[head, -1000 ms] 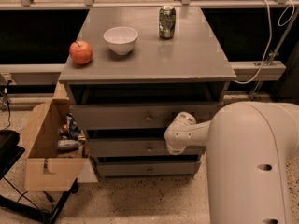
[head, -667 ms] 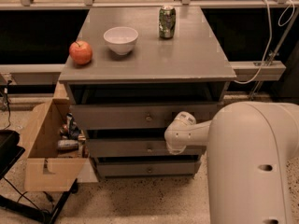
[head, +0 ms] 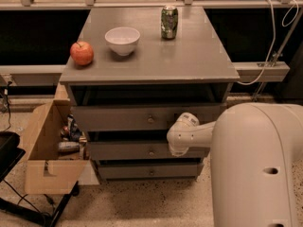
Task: Open middle drawer
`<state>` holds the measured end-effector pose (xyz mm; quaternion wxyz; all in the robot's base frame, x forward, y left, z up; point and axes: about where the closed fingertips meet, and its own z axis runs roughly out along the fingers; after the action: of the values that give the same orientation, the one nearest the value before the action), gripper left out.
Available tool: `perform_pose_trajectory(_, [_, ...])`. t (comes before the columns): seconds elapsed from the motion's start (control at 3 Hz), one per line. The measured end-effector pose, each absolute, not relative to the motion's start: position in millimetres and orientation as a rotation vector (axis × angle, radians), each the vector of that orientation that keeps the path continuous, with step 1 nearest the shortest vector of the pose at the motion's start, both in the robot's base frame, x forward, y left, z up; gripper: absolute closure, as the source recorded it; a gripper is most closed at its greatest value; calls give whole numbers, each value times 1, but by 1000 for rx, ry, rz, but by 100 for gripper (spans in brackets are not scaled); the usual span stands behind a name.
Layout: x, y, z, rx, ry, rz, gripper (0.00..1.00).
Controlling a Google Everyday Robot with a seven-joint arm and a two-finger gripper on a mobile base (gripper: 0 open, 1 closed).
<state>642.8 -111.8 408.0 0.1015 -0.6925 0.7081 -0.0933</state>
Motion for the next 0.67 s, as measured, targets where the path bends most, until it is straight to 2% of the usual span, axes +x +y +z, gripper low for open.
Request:
perform_pose_trajectory(0.33, [643, -112, 409, -2045, 2091, -275, 58])
perform_pose_trajectory(0.67, [643, -112, 409, -2046, 2092, -275, 27])
